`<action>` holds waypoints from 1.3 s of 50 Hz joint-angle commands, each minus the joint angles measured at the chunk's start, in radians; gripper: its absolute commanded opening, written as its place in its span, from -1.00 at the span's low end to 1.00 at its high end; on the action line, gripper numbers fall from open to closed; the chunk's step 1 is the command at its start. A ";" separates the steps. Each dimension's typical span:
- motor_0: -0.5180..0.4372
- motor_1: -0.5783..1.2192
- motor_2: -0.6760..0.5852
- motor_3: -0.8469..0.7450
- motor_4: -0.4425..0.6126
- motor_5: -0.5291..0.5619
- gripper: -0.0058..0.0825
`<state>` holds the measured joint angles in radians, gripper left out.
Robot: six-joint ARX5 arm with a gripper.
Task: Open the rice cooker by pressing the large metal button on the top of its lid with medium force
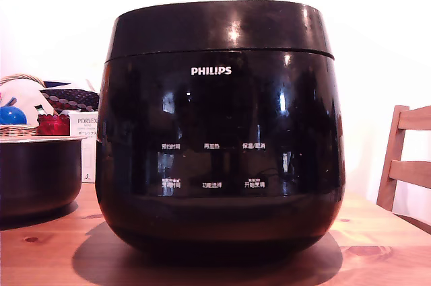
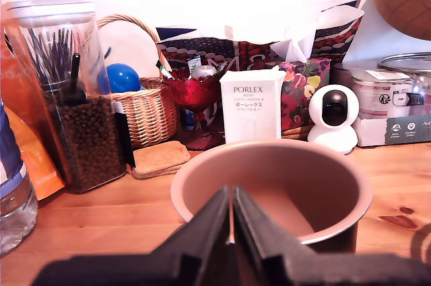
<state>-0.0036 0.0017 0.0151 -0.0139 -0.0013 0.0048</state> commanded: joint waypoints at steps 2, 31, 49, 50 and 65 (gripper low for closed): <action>-0.037 -0.014 -0.039 0.076 0.144 -0.136 -0.91; -0.039 -0.014 0.018 0.289 0.356 -0.136 -0.92; -0.091 0.071 0.235 0.085 0.676 -0.451 -0.92; -0.097 0.084 0.244 0.084 0.687 -0.451 -0.91; -0.209 0.304 0.346 0.138 0.723 -0.418 -0.92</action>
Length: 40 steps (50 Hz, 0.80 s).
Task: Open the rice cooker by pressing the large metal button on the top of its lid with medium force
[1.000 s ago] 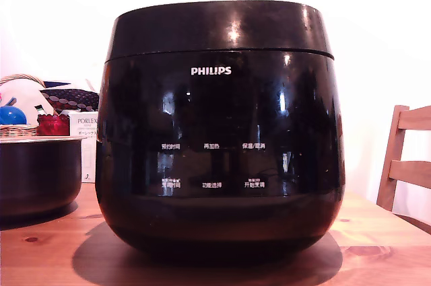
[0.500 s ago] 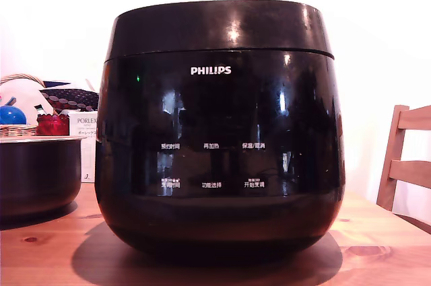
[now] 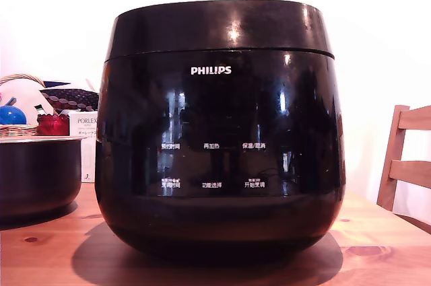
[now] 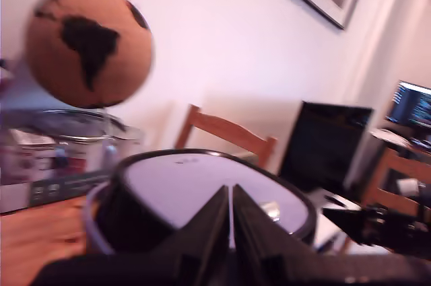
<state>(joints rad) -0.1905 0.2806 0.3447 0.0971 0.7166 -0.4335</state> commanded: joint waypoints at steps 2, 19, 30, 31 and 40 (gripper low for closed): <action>-0.045 0.061 0.022 0.057 0.005 0.024 -0.92; -0.299 0.344 0.077 0.241 -0.127 0.153 -0.92; -0.486 0.535 0.147 0.294 -0.274 0.260 -0.91; -0.500 0.551 0.154 0.296 -0.283 0.260 -0.92; -0.600 0.687 0.222 0.294 -0.367 0.342 -0.92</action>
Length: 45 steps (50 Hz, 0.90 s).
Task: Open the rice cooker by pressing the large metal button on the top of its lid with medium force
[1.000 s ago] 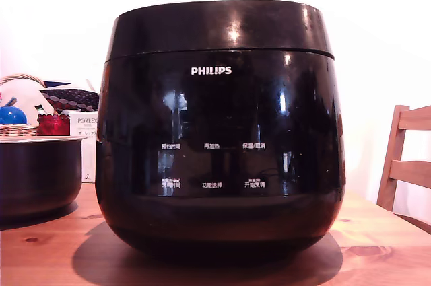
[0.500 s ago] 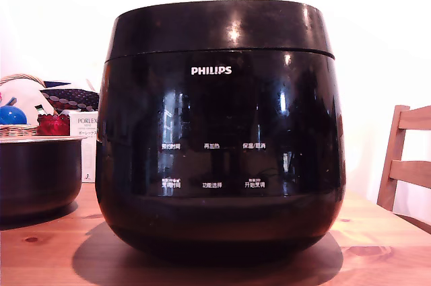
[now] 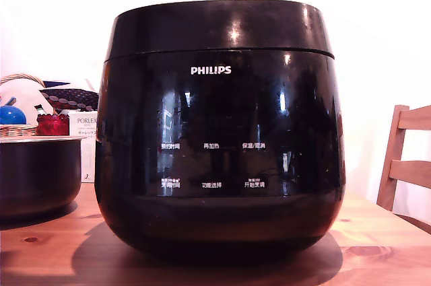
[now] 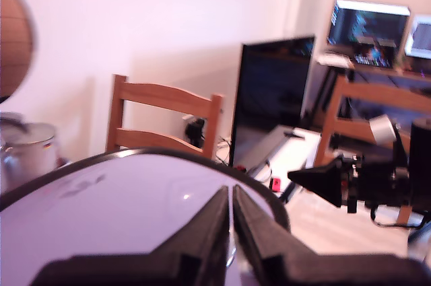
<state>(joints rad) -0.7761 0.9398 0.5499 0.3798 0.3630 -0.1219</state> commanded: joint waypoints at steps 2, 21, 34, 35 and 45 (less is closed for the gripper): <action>-0.029 0.052 0.029 0.011 -0.027 0.053 -0.92; -0.069 0.167 0.061 -0.081 -0.155 0.109 -0.92; -0.071 0.182 0.061 -0.203 -0.188 0.160 -0.92; -0.071 0.185 0.061 -0.206 -0.188 0.160 -0.92; -0.090 0.221 0.061 -0.270 -0.188 0.186 -0.92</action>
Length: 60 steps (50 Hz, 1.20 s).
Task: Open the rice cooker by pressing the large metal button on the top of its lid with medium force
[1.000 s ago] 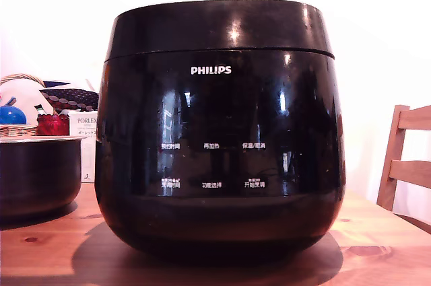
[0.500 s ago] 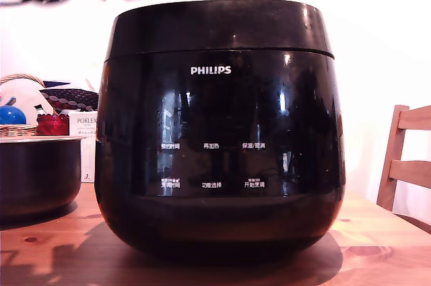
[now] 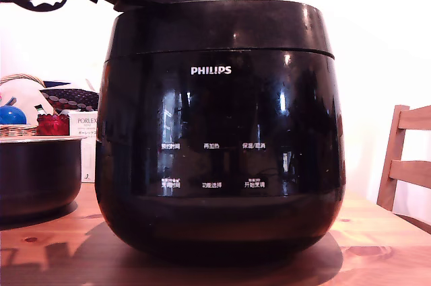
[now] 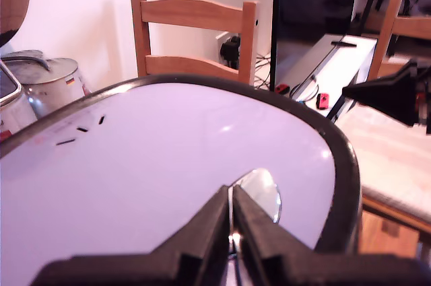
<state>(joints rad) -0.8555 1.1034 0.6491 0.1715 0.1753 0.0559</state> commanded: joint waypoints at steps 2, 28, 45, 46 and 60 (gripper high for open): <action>-0.012 0.068 -0.038 -0.077 0.000 0.009 -0.92; -0.014 0.116 -0.038 -0.235 -0.033 0.057 -0.92; -0.014 0.107 0.010 -0.058 -0.025 0.008 -0.92; -0.014 0.106 0.018 -0.052 -0.023 0.008 -0.92; -0.014 0.048 0.103 -0.036 -0.008 -0.034 -0.92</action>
<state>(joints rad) -0.8703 1.1690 0.7475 0.1375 0.1650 0.0277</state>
